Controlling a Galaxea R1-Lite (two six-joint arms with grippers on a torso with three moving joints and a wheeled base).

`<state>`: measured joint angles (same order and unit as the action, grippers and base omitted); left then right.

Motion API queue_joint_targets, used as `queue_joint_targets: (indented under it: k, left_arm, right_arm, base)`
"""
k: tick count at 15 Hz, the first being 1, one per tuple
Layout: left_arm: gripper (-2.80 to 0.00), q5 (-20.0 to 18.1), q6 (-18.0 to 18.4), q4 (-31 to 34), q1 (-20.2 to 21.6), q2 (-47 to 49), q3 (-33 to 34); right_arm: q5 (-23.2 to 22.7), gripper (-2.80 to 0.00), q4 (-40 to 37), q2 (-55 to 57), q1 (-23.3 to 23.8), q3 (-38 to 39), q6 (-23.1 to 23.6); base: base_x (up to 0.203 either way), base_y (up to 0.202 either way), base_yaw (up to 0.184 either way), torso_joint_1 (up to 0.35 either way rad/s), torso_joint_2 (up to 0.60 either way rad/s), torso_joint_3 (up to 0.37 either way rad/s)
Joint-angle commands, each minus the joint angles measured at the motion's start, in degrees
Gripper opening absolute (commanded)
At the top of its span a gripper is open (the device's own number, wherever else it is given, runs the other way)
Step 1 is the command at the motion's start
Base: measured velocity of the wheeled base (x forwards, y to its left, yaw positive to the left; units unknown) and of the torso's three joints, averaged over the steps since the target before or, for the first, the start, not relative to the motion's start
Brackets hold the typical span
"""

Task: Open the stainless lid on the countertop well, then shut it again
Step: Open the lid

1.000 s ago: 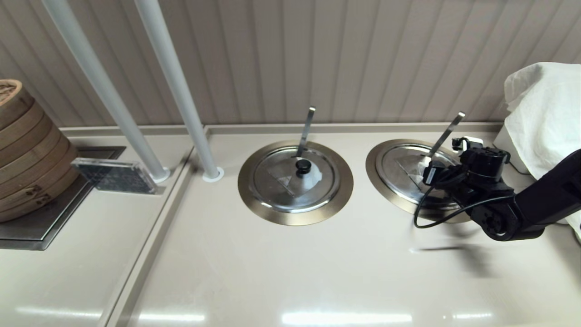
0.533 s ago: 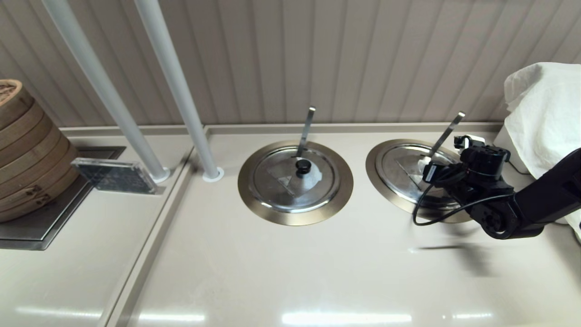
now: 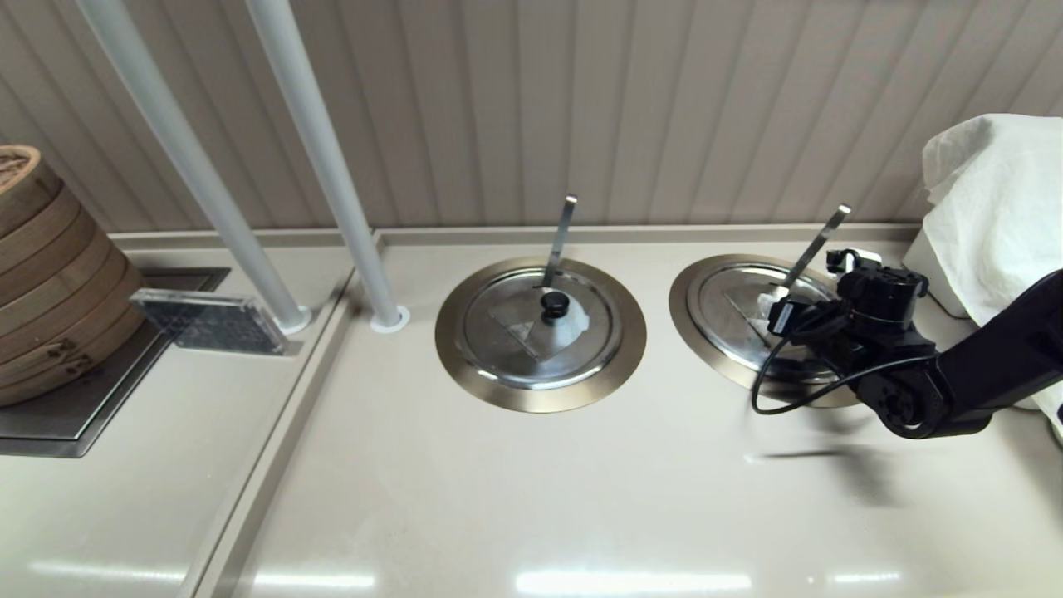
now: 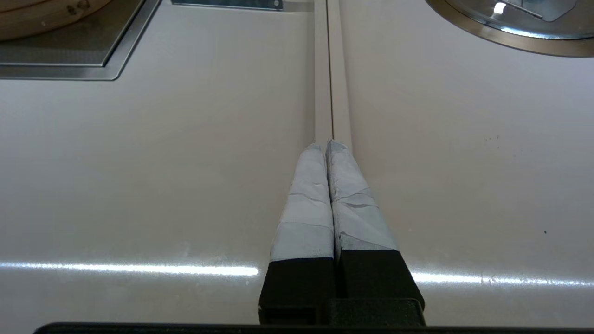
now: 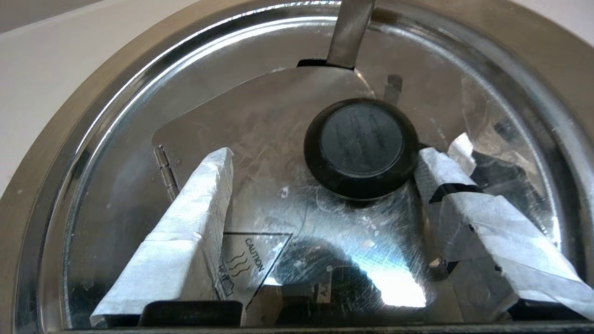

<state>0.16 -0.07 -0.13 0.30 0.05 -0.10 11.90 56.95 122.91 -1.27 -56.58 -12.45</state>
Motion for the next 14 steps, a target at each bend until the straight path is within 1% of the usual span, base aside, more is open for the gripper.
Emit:
queue_joint_targets:
  k: [1, 14]
  left_arm:
    - [-2.80, 0.02, -0.01, -0.03, 0.03, 0.04, 0.01]
    - [-2.80, 0.02, -0.01, -0.04, 0.05, 0.04, 0.01]
  right_arm:
    - [-0.03, 0.00, -0.44, -0.01, -0.61, -0.23, -0.33]
    - [-0.03, 0.00, -0.42, -1.24, -1.03, -0.91, -1.79]
  base:
    - [0.000, 0.000, 0.000, 0.000, 0.00, 0.000]
    - [0.000, 0.000, 0.000, 0.000, 0.00, 0.000]
